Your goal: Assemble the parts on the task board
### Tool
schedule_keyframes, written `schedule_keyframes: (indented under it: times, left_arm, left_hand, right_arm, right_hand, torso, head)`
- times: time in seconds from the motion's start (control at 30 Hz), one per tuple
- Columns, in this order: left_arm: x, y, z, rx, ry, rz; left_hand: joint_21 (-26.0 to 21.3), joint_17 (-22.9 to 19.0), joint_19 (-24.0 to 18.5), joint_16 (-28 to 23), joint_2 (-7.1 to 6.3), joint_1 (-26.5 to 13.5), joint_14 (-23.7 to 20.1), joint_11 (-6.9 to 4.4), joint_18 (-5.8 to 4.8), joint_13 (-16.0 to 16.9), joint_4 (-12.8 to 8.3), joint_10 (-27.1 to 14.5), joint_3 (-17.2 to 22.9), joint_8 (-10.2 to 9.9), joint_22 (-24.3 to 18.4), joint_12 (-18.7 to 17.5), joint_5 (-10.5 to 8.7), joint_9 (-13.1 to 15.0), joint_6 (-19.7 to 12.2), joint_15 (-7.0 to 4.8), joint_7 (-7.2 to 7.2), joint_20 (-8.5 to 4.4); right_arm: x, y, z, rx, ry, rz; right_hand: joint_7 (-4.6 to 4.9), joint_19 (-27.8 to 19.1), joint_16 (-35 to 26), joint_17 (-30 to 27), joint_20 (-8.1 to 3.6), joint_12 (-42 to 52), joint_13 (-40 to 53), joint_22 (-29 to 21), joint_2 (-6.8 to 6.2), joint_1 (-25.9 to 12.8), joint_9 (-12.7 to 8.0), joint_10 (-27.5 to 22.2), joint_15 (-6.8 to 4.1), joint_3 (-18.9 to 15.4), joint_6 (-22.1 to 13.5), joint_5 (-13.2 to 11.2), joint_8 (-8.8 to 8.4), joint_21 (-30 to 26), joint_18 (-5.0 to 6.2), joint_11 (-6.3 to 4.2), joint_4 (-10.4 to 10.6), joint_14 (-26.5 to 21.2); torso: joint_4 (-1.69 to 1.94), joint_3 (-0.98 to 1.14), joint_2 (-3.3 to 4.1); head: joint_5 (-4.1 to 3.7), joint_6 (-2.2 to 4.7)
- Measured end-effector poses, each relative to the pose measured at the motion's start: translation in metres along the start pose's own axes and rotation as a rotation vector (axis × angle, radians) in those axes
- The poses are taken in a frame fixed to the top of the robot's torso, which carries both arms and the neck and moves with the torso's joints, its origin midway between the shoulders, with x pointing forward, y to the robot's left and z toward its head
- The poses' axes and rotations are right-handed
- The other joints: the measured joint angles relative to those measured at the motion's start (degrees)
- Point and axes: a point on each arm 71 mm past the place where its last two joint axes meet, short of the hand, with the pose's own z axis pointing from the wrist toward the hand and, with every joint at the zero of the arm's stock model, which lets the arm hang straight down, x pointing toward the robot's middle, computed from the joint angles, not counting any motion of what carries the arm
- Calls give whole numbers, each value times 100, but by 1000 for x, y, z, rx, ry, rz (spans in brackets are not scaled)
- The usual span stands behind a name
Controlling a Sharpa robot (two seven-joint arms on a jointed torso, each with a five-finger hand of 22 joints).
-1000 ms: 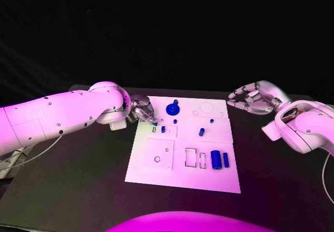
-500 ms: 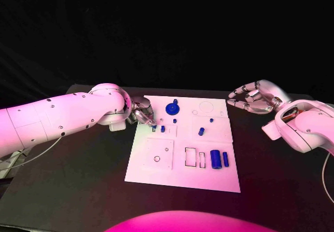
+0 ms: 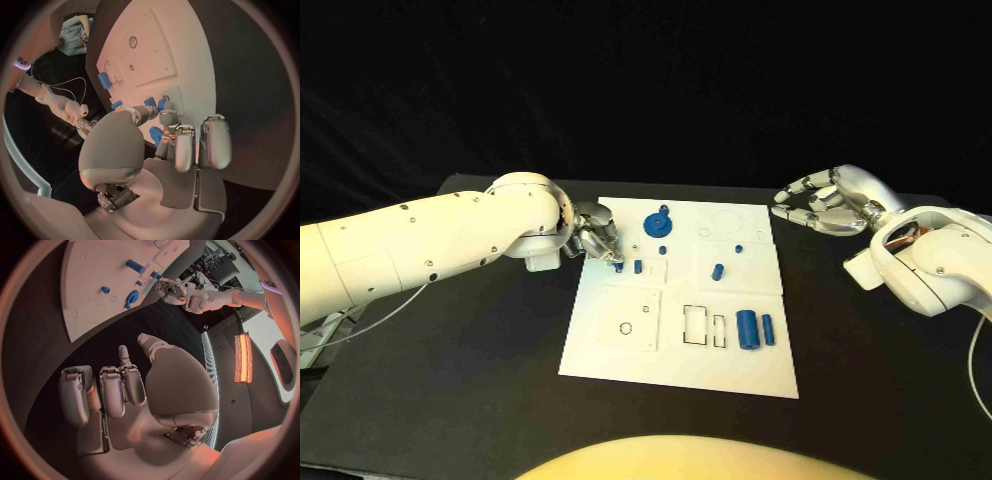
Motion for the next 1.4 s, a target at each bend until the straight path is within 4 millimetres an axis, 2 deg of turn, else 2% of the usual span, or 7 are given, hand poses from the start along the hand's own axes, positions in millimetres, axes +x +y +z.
schedule_keyframes:
  times: [1.4]
  left_arm:
    - [3,4,3,-24,22,6]
  left_hand:
    - [0,0,0,0,-51,-52,-21,1,0,31,0,-1,0,1,-2,-4,-1,1,41,-20,0,0]
  right_arm:
    - [0,0,0,-1,0,1]
  right_hand:
    - [0,0,0,-2,0,0,4,-3,0,0,2,0,0,17,0,0,0,0,0,0,16,0]
  torso:
    - [1,-1,3]
  head:
    - [-13,-30]
